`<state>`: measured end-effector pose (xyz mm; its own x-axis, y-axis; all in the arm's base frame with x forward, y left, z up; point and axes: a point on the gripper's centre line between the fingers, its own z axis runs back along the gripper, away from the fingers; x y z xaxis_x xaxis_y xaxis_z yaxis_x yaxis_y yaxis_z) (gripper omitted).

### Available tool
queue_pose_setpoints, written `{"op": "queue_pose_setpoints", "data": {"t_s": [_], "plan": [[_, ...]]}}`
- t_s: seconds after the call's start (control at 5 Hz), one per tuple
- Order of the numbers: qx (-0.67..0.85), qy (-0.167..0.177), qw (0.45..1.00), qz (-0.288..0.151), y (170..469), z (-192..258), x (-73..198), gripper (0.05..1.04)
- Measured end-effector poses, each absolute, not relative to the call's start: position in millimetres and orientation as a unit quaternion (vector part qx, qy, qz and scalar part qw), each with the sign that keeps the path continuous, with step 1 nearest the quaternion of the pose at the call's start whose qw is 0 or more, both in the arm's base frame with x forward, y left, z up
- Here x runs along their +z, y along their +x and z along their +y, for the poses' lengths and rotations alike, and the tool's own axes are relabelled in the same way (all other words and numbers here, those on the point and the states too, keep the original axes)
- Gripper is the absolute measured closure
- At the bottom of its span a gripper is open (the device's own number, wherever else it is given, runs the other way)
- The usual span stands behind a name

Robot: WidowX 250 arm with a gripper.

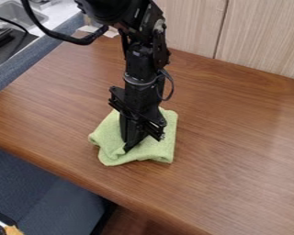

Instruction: Unfold the cloth from right to left

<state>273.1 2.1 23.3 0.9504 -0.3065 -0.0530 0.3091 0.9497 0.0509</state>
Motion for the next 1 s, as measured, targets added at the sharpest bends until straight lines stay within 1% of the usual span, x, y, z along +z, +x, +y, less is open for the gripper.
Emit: {"op": "queue_pose_setpoints", "data": {"t_s": [0.2,0.4,0.8,1.0], "plan": [[-0.158,0.028,0.987,0.026,271.9,2.3,23.3,1.03],[-0.152,0.025,0.988,0.005,276.6,10.2,42.8,1.03],[-0.073,0.03,0.996,-0.048,307.1,61.6,85.7,1.03],[-0.031,0.028,0.998,-0.04,316.9,89.1,87.0,1.03]]}}
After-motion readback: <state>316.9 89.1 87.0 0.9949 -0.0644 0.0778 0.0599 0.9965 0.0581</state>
